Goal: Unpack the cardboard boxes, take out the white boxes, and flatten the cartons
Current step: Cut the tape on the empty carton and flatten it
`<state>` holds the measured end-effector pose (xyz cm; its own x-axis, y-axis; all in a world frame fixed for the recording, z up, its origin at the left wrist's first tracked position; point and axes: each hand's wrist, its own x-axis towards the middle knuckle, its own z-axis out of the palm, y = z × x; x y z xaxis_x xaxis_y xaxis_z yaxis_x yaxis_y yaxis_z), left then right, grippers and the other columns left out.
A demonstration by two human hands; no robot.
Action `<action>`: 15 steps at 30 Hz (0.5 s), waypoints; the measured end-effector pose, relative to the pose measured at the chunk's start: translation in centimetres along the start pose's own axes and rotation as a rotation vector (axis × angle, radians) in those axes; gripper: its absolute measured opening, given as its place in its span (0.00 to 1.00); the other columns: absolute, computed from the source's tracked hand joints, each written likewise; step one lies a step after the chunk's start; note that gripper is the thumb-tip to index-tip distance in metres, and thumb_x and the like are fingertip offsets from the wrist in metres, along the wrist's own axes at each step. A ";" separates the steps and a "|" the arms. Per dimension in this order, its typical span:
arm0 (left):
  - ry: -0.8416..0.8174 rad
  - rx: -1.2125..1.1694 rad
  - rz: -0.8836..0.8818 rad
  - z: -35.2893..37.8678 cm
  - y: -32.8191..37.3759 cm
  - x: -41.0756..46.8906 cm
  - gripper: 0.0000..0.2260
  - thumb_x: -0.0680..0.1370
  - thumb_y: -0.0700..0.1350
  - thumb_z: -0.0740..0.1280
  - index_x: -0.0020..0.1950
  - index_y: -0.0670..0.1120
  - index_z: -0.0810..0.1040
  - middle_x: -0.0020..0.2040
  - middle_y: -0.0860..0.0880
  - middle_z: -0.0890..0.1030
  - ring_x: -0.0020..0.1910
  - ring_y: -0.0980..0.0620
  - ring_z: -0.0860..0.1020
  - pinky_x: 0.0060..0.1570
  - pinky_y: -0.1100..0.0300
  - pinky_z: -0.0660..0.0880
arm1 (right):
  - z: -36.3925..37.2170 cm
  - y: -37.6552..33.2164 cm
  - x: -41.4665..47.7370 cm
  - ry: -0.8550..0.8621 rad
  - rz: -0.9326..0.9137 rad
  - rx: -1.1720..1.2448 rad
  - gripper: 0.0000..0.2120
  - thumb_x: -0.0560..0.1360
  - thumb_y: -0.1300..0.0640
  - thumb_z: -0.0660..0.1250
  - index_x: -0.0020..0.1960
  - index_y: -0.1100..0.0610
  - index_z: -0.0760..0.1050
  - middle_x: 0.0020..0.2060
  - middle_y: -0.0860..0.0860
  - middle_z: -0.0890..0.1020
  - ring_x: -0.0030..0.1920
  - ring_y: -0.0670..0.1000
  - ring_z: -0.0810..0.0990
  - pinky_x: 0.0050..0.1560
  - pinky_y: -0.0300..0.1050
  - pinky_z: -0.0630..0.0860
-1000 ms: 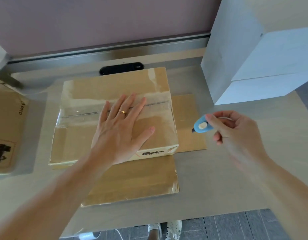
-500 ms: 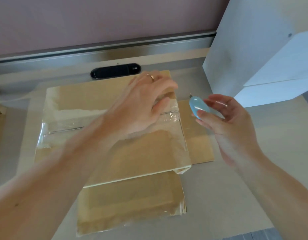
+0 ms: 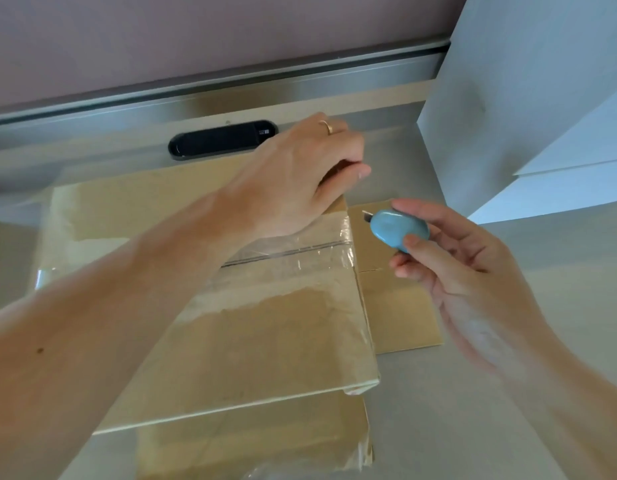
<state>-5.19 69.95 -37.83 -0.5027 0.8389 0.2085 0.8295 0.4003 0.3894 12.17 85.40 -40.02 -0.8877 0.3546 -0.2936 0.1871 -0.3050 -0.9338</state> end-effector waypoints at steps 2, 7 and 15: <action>-0.006 0.019 -0.001 0.0 0.1 0.1 0.13 0.86 0.49 0.61 0.49 0.43 0.77 0.47 0.47 0.77 0.48 0.46 0.73 0.48 0.43 0.74 | 0.0 0.0 -0.1 -0.014 0.015 0.015 0.15 0.75 0.64 0.73 0.59 0.52 0.85 0.51 0.53 0.85 0.39 0.49 0.83 0.47 0.35 0.80; -0.054 0.110 0.019 -0.1 0.3 0.8 0.18 0.86 0.52 0.57 0.49 0.42 0.78 0.49 0.46 0.78 0.51 0.44 0.74 0.49 0.43 0.74 | 0.0 0.2 0.2 -0.016 0.048 -0.053 0.22 0.64 0.52 0.77 0.58 0.51 0.85 0.50 0.50 0.88 0.41 0.45 0.85 0.48 0.35 0.81; -0.175 0.195 0.030 0.0 0.4 2.0 0.27 0.85 0.58 0.47 0.48 0.45 0.81 0.44 0.50 0.76 0.48 0.47 0.75 0.51 0.45 0.74 | 0.7 0.7 0.9 0.112 0.044 -0.154 0.22 0.80 0.41 0.64 0.43 0.56 0.86 0.31 0.56 0.83 0.26 0.51 0.80 0.26 0.39 0.75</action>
<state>-5.84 71.83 -37.28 -0.4412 0.8959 0.0522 0.8833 0.4233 0.2014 11.17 84.94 -40.79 -0.8267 0.4424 -0.3477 0.2943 -0.1867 -0.9373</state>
